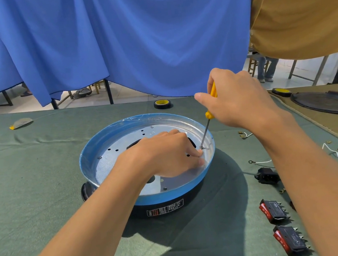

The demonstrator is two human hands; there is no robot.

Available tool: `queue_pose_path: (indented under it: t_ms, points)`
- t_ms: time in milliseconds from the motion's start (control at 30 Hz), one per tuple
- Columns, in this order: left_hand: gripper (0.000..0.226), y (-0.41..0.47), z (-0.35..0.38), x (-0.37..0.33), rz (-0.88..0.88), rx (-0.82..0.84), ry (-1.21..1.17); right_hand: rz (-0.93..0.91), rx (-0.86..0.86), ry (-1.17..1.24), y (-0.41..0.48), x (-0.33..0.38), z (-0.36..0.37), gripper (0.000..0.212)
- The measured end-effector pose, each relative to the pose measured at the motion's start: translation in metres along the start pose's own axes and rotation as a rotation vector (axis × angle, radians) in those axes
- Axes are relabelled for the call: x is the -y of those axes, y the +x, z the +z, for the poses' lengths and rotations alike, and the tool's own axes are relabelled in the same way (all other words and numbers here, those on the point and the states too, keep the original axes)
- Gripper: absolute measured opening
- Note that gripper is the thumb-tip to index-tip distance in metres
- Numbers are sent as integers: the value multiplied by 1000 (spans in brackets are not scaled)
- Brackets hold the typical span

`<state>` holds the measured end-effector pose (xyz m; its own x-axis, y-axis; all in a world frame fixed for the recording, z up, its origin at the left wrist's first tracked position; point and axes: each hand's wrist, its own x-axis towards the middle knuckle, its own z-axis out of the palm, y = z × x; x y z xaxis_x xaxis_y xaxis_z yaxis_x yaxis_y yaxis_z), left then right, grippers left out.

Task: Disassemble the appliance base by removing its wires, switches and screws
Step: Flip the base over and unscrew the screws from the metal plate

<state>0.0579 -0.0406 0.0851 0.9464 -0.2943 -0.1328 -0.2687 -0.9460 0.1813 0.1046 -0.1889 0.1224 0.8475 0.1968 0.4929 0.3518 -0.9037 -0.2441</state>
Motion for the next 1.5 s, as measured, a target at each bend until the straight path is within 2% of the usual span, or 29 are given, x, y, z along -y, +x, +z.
queue_pose_path:
  t_ms: [100,167,300,467,667,800,1000,1133,1233,1333,1433,1500]
  points:
    - [38,0,0,0,2,0,-4,-2,46,48,1,-1,-3,18]
    - [37,0,0,0,-3,-4,-3,3,64,55,0,2,-4,22]
    - [38,0,0,0,-9,-3,1,22,-20,-1,-2,3,0,35]
    - [38,1,0,0,3,0,7,-26,46,82,1,2,-1,18]
    - [38,-1,0,0,-7,2,13,-20,10,29,-2,4,1,33]
    - [38,0,-1,-1,-2,3,15,-27,46,69,-1,4,-2,16]
    - [38,-1,-1,-1,4,5,11,-15,-2,-7,-4,6,-1,33]
    - [38,0,0,0,8,-4,14,-27,28,53,-1,3,0,18]
    - [38,2,1,2,21,-17,2,-27,57,69,-2,6,-1,23]
    - [36,6,3,3,50,-65,-31,1,-6,14,-2,5,0,32]
    - [32,10,2,3,51,-128,-31,-5,16,46,1,2,-1,18]
    - [29,12,0,5,43,-142,-34,-11,58,71,1,2,-2,18]
